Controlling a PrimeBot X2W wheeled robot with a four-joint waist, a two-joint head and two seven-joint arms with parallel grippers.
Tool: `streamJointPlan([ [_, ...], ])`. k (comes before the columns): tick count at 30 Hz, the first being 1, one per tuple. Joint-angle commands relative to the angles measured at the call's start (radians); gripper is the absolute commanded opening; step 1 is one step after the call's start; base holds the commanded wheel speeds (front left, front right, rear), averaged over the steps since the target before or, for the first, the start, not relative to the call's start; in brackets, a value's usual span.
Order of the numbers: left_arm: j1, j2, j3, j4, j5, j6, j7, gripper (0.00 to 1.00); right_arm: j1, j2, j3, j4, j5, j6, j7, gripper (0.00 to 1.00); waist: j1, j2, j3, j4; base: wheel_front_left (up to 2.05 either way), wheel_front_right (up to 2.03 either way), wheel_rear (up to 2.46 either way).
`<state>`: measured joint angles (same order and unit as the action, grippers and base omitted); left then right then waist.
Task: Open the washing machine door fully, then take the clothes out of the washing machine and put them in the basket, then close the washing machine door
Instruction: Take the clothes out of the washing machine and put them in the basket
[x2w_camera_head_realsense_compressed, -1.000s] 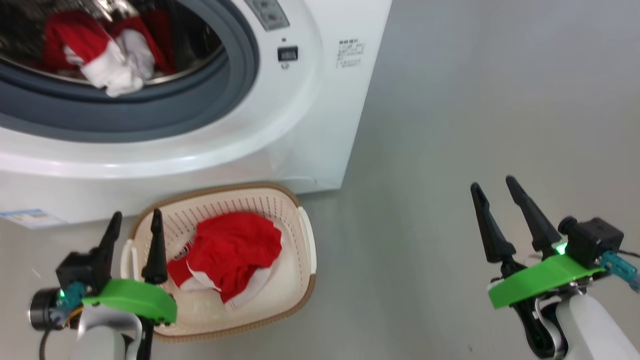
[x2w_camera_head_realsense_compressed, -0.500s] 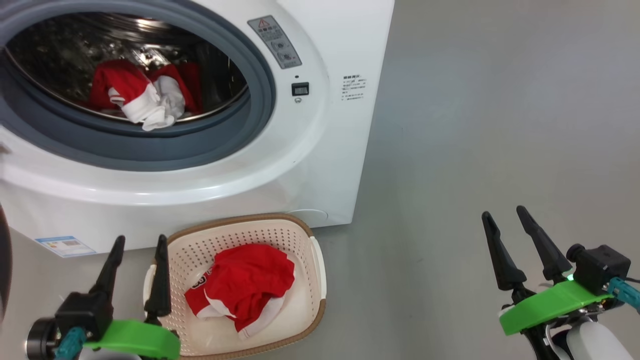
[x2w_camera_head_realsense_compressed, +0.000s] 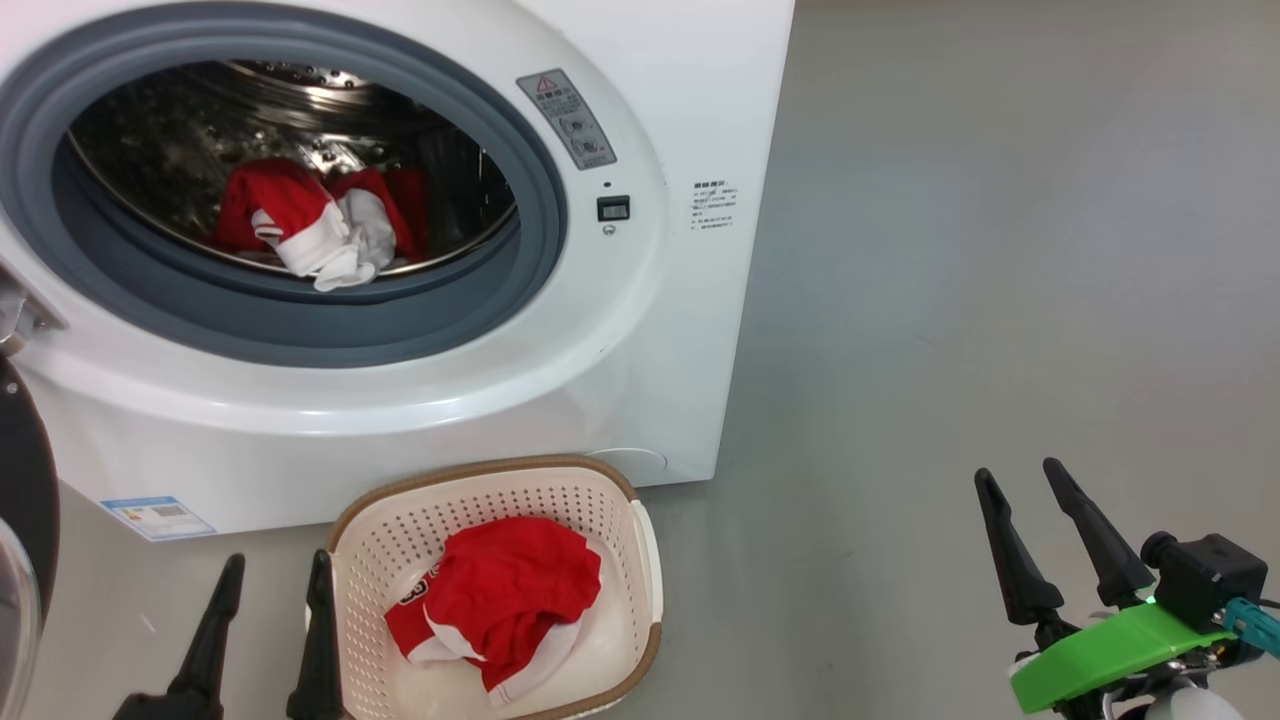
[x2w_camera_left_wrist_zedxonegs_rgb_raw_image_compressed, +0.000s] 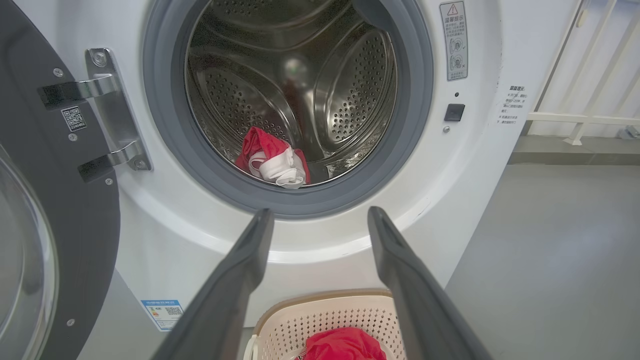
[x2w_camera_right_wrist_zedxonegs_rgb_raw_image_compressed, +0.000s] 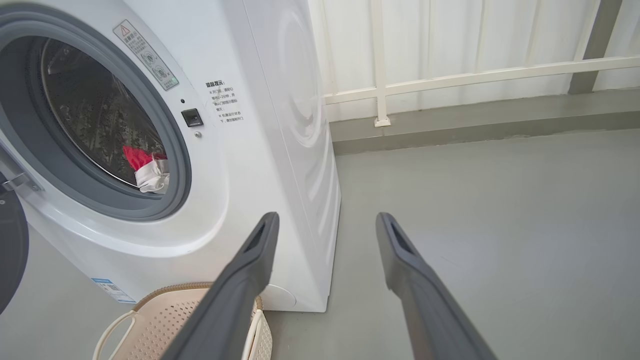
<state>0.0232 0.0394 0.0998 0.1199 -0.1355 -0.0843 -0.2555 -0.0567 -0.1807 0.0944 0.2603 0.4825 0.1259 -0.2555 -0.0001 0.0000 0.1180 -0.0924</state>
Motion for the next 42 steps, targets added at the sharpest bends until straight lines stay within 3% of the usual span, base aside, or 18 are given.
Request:
streamJointPlan([
  [1, 0.011, 0.011, 0.025, -0.047, -0.009, 0.018, -0.006, 1.00, 0.007, -0.018, 0.011, -0.026, -0.007, 0.005, -0.006, 1.00, 0.0001, 0.0000, -0.007, 0.002, 0.00, 0.00, 0.00],
  [10, 0.033, 0.011, 0.003, -0.084, -0.030, 0.050, -0.006, 1.00, 0.009, -0.018, 0.009, -0.029, -0.009, 0.005, -0.006, 1.00, 0.0001, 0.0000, -0.007, 0.003, 0.00, 0.00, 0.00],
  [26, -0.014, 0.011, -0.010, -0.062, -0.055, 0.061, -0.006, 1.00, -0.008, -0.007, 0.007, -0.033, -0.009, 0.005, -0.006, 1.00, 0.0001, 0.0000, 0.025, 0.003, 0.00, 0.00, 0.00],
  [34, -0.187, 0.013, -0.033, 0.087, -0.003, 0.067, -0.006, 1.00, -0.048, 0.004, 0.017, -0.038, -0.009, 0.005, -0.006, 1.00, 0.0001, 0.0000, 0.089, 0.001, 0.00, 0.00, 0.00],
  [42, -0.478, 0.062, -0.034, 0.341, 0.040, 0.090, -0.006, 1.00, -0.107, 0.020, 0.037, -0.045, -0.004, 0.005, -0.006, 1.00, 0.0001, 0.0000, 0.186, -0.027, 0.00, 0.00, 0.00],
])
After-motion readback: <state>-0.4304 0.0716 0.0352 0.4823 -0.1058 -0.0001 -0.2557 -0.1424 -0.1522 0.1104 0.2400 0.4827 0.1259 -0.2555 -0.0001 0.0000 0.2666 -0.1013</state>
